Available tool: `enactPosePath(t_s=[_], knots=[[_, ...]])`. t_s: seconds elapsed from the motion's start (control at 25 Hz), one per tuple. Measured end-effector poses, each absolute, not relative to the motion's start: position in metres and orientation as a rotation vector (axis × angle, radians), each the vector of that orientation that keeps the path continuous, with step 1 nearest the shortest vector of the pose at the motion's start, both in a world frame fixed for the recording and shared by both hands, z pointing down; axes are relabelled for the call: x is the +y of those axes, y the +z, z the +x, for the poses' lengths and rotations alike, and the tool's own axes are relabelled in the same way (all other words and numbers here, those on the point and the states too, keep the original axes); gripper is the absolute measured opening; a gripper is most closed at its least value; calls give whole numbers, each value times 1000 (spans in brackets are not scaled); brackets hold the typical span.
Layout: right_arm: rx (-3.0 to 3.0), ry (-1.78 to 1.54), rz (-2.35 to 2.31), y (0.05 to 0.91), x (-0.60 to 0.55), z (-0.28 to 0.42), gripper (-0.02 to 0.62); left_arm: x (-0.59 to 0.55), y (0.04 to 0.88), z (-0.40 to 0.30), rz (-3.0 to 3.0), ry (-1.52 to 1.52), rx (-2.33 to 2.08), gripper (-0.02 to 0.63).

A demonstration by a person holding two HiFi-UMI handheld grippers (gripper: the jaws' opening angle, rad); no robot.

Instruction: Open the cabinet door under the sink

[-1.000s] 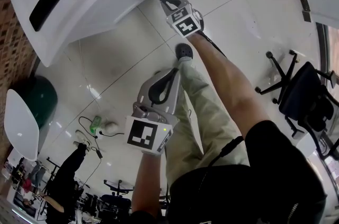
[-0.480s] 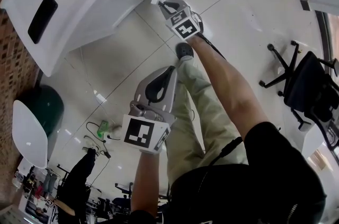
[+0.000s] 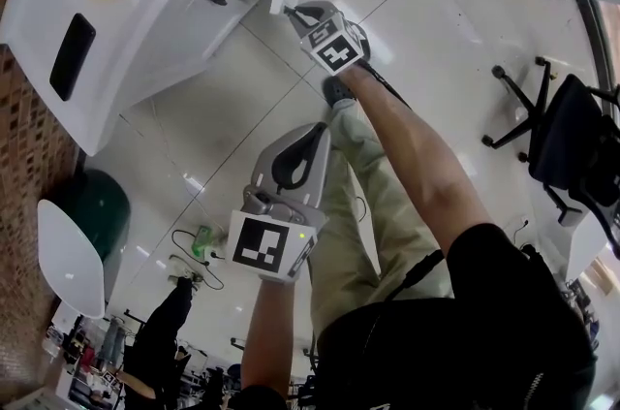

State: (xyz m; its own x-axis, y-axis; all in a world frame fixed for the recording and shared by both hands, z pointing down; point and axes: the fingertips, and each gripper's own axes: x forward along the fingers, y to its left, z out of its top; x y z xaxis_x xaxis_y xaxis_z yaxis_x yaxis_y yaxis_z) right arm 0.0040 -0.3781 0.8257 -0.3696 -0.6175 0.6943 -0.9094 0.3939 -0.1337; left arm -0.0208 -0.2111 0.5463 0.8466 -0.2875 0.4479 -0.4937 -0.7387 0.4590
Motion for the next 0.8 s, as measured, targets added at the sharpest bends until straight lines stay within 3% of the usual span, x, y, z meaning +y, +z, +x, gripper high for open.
enactPosePath(t_s=[0.8], knots=[[-1999, 729, 1416, 832, -332, 98, 21, -196, 544, 13, 2459, 463, -475, 14]])
